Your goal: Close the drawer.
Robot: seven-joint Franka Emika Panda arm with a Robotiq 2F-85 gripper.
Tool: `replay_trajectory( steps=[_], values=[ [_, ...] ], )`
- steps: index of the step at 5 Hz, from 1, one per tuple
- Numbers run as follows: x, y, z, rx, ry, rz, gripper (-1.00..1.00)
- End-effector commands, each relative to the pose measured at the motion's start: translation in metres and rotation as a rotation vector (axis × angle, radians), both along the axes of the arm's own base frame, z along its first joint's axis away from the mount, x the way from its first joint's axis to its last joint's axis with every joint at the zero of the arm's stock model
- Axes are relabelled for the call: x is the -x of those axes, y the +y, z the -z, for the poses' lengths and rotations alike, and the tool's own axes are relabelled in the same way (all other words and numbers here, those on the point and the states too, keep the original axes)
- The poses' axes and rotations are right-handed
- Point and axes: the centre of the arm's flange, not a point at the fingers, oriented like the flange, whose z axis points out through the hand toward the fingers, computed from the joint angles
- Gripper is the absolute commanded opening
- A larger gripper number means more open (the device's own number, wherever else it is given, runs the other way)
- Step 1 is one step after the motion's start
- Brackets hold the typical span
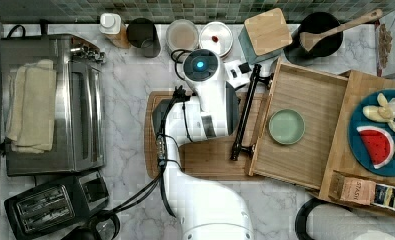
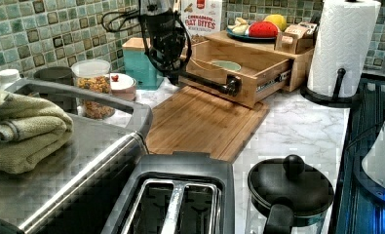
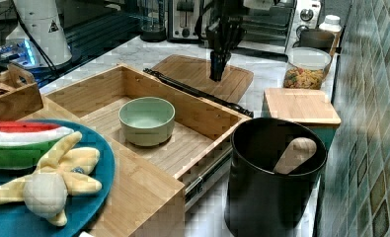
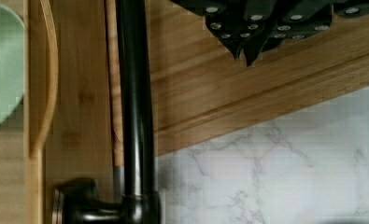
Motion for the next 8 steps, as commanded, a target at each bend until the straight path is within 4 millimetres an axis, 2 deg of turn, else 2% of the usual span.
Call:
replay_trajectory(
  steps=[1, 2, 3, 5, 6, 7, 8],
  values=[
    [-0.036, -0.005, -0.046, -0.009, -0.103, -0.001, -1.00],
    [-0.035, -0.021, -0.040, 0.018, -0.117, 0.002, -1.00],
    [-0.033, -0.036, -0.043, 0.012, -0.105, 0.006, -1.00],
    [-0.021, -0.078, -0.033, -0.014, -0.080, 0.060, -1.00],
    [-0.005, -0.105, -0.030, -0.007, -0.080, 0.063, -1.00],
    [0.012, -0.139, -0.039, -0.014, -0.045, 0.078, -1.00],
    [0.019, -0.189, -0.044, 0.001, -0.049, 0.102, -1.00]
  ],
)
